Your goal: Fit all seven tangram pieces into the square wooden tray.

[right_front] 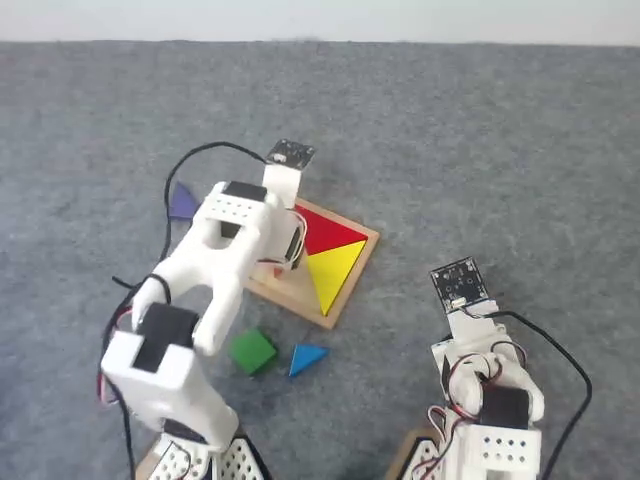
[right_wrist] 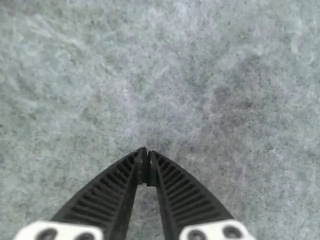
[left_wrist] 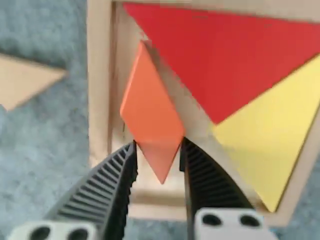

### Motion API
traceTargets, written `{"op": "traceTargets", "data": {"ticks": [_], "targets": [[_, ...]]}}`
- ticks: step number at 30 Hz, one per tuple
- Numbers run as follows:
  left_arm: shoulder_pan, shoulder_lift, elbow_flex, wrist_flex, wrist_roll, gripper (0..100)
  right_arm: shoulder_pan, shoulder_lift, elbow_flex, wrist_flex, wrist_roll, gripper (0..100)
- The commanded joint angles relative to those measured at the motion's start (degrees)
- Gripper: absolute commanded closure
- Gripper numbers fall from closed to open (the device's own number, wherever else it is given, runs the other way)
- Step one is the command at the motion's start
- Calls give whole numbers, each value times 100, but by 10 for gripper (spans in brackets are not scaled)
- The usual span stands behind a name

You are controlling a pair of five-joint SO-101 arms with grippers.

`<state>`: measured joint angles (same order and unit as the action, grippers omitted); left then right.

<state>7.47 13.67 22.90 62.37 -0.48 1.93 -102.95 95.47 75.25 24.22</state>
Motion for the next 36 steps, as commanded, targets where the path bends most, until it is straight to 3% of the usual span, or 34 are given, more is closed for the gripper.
{"op": "traceTargets", "data": {"ticks": [1, 12, 28, 31, 36], "targets": [[-35, 281, -629, -167, -53, 859, -22, -92, 97, 13, 44, 991], [-325, 642, -1429, -185, -229, 859, -22, -92, 97, 13, 44, 991], [-334, -958, 48, -1064, -448, 859, -22, -92, 97, 13, 44, 991], [-316, -941, 180, -1512, -246, 859, -22, -92, 97, 13, 44, 991], [-193, -440, -66, -1530, -211, 857, -22, -92, 97, 13, 44, 991]]}}
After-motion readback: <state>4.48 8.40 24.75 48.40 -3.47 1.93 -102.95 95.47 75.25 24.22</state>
